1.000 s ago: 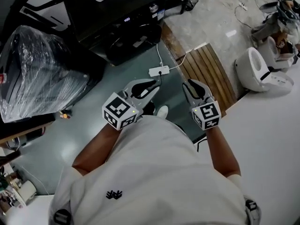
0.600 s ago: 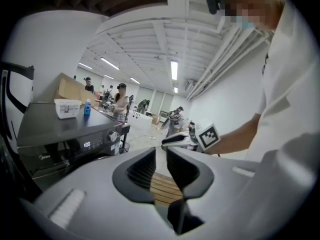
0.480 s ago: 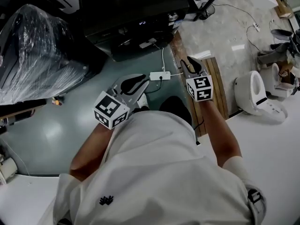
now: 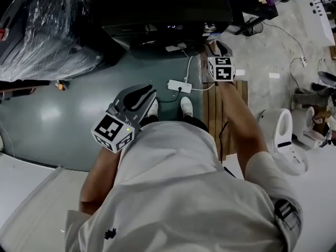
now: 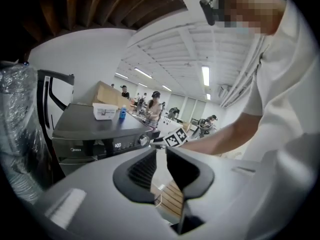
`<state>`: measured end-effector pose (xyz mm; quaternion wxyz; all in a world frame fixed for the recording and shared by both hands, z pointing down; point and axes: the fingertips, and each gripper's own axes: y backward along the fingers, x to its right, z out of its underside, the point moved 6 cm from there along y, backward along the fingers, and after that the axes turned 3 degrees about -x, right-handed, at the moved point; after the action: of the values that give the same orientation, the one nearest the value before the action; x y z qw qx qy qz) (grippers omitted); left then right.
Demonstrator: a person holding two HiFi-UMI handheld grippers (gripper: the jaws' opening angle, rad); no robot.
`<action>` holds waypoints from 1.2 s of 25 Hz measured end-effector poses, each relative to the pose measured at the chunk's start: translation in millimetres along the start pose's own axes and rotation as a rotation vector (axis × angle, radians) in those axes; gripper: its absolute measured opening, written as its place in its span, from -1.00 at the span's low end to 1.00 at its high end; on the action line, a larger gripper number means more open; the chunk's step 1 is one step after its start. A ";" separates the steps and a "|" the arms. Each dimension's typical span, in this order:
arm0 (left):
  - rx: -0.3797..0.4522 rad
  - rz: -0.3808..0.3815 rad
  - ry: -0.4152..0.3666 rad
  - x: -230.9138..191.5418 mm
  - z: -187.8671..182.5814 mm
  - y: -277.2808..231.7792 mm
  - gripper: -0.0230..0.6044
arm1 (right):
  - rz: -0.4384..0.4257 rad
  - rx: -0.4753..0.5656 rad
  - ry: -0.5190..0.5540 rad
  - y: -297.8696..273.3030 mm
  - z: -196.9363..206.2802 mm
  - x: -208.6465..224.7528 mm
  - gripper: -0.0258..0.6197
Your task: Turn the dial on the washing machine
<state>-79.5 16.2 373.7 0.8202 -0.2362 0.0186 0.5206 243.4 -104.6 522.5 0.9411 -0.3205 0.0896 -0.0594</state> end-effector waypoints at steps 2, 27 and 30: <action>0.004 -0.032 0.020 4.6 -2.8 -5.1 -0.65 | -0.007 -0.003 -0.002 -20.3 -4.8 11.8 -0.38; 0.023 -0.221 0.077 -0.1 -27.1 -28.6 -0.65 | -0.023 -0.001 -0.298 -93.8 -16.1 47.6 -0.15; 0.022 -0.213 0.078 -1.0 -29.0 -30.8 -0.65 | -0.065 0.029 -0.434 -93.9 -10.6 51.5 -0.15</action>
<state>-47.1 -7.1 359.5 0.8722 -0.2480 0.0311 0.4205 286.4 -193.6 565.2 0.9405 -0.3148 -0.1264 -0.0208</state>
